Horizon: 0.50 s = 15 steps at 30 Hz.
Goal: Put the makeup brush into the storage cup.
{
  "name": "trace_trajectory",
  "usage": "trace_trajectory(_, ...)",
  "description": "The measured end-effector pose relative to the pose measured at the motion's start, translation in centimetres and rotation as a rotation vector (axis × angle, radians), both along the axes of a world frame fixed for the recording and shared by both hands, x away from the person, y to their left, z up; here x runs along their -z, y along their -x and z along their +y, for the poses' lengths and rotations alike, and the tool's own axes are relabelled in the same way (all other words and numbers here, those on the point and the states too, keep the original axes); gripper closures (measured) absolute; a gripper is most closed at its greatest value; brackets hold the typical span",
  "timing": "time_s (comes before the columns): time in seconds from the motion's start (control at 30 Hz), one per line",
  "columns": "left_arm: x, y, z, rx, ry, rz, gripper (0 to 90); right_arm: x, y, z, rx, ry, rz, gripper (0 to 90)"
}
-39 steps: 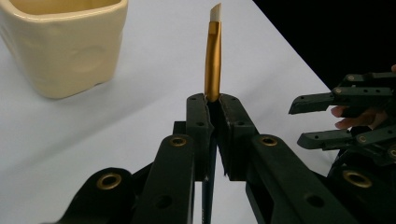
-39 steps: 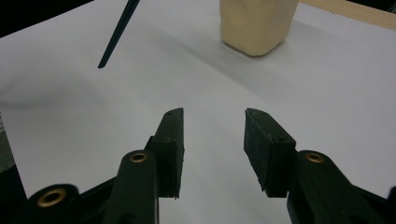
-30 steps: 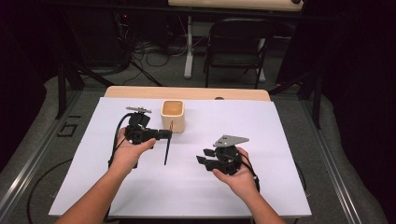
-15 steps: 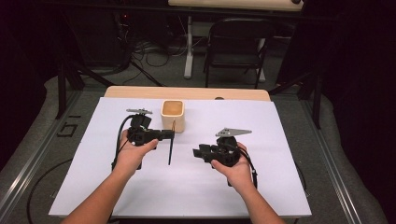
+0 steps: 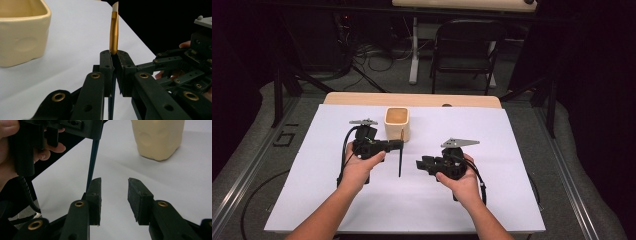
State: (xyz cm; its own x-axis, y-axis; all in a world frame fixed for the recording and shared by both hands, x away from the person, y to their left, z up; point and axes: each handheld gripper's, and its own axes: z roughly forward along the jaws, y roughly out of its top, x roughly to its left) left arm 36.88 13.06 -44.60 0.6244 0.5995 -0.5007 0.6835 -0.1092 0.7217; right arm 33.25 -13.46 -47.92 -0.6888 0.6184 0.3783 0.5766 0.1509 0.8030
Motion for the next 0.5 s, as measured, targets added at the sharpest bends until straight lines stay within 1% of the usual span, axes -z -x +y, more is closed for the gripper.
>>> trace_trajectory(0.13, 0.3, 0.2, -0.5, 0.002, 0.017, -0.006, 83.6, 0.1, 0.1, 0.0, 0.006, -0.004, 0.009, 64.8)
trace_trajectory(0.2, 0.3, 0.2, -0.6, 0.002, 0.019, -0.007, 83.6, 0.1, 0.2, 0.0, 0.006, -0.007, 0.011, 64.8)
trace_trajectory(0.3, 0.6, 0.3, -1.0, 0.009, 0.028, -0.005, 83.6, 0.3, 0.2, 0.1, 0.012, -0.026, 0.025, 64.9)
trace_trajectory(0.43, 0.7, 0.3, -1.4, 0.012, 0.034, -0.006, 83.6, 0.4, 0.2, 0.2, 0.012, -0.028, 0.031, 65.4)
trace_trajectory(0.5, 0.8, 0.4, -1.7, 0.016, 0.045, -0.005, 83.6, 0.5, 0.2, 0.2, 0.01, -0.024, 0.04, 66.0)
